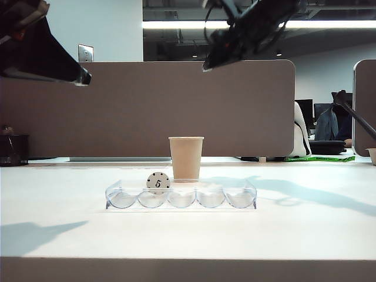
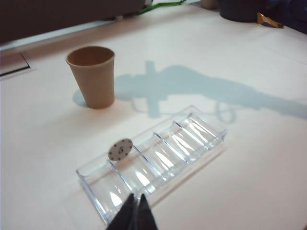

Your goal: Pick up the chip with the greater value and put it into the paper cup.

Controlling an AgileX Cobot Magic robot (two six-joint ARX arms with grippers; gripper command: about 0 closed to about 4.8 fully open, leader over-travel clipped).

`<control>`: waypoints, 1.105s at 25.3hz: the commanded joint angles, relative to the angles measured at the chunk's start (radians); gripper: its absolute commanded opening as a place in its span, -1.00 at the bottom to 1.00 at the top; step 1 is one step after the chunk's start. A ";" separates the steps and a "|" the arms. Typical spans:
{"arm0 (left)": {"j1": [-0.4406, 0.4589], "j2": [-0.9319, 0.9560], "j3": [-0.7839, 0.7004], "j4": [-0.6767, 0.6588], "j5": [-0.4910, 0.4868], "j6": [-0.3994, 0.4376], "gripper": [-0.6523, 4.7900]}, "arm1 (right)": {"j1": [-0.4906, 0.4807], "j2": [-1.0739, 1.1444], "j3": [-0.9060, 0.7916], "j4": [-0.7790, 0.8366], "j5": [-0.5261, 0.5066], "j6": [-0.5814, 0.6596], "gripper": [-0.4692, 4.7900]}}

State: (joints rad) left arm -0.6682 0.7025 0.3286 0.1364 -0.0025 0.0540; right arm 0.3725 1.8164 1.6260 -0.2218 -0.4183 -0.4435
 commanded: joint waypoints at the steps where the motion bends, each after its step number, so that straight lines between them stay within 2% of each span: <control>1: -0.001 -0.004 0.005 -0.037 0.006 -0.009 -0.78 | 0.000 -0.091 0.004 -0.186 0.029 -0.001 -0.84; 2: -0.001 -0.007 0.005 -0.049 0.006 -0.009 -0.78 | 0.000 -0.112 0.004 -0.227 0.054 -0.006 -0.84; 3: -0.001 -0.016 0.005 -0.073 0.003 -0.009 -0.78 | 0.000 -0.161 0.004 -0.320 0.141 -0.011 -0.84; 6: -0.001 -0.050 0.005 -0.114 -0.046 -0.009 -0.78 | 0.000 -0.229 0.003 -0.438 0.261 -0.013 -0.84; 9: 0.002 -0.149 0.005 -0.177 -0.137 -0.005 -0.78 | -0.029 -0.335 -0.039 -0.471 0.259 0.006 -0.84; 14: 0.008 -0.317 0.005 -0.286 -0.163 -0.006 -0.78 | -0.090 -0.504 -0.198 -0.386 0.259 0.079 -0.84; 18: 0.007 -0.504 0.005 -0.425 -0.225 -0.029 -0.78 | -0.159 -0.698 -0.418 -0.293 0.256 0.108 -0.84; 22: 0.007 -0.628 0.005 -0.508 -0.229 -0.033 -0.78 | -0.220 -0.836 -0.588 -0.216 0.204 0.144 -0.84; 27: 0.007 -0.697 0.007 -0.575 -0.229 -0.055 -0.78 | -0.333 -1.010 -0.824 -0.026 0.146 0.243 -0.84; 28: 0.006 -0.697 0.006 -0.576 -0.225 -0.055 -0.78 | -0.377 -1.075 -0.915 0.035 0.146 0.263 -0.84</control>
State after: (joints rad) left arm -0.6609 0.0036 0.3298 -0.4324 -0.2298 0.0048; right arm 0.0166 0.7765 0.7525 -0.2714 -0.2619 -0.2138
